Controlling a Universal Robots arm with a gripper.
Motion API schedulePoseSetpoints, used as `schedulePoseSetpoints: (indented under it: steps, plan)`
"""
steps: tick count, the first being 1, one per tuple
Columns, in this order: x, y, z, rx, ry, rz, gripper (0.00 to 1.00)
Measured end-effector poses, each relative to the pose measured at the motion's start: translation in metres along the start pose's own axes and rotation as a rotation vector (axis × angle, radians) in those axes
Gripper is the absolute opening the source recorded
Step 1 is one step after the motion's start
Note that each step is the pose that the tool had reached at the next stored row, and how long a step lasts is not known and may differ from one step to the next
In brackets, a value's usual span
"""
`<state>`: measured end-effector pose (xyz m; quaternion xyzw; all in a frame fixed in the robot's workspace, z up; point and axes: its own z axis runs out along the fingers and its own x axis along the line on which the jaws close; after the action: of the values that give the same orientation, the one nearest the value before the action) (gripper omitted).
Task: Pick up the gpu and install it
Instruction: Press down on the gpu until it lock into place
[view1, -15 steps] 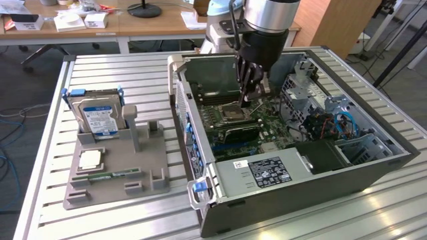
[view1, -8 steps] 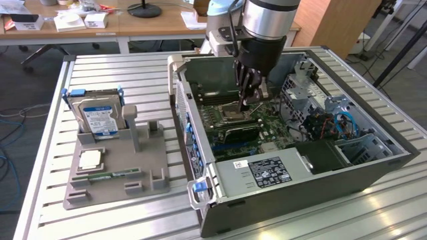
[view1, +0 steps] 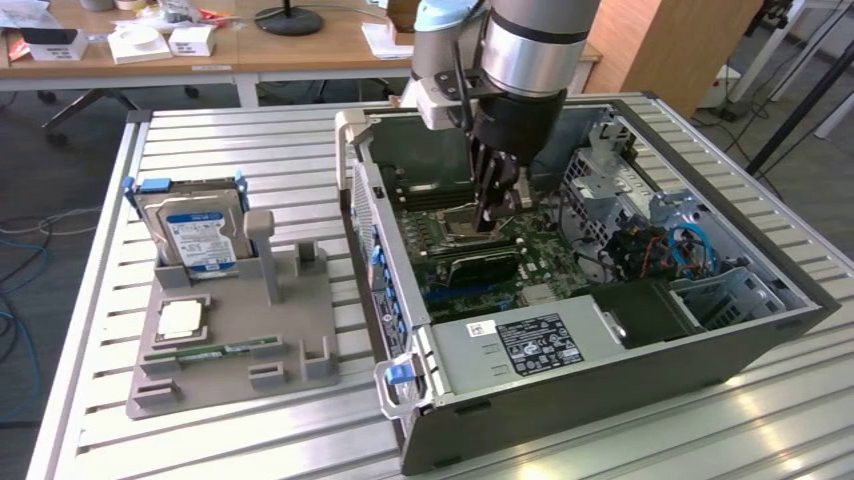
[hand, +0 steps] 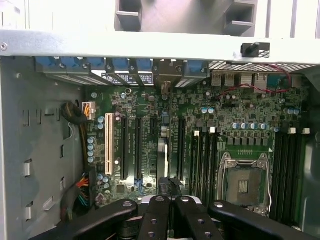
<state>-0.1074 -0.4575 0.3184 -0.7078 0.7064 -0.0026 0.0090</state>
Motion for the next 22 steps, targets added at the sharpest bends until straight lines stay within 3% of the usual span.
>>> schedulePoseSetpoints:
  steps: [4,18,22]
  plan:
    - [0.000,0.0001,0.0055,0.0000,0.0000,0.000,0.10]
    - [-0.004,0.0001,0.0065,0.0000,0.0000,0.000,0.10]
    - [-0.004,0.0002,0.0123,0.0000,0.0000,0.000,0.10]
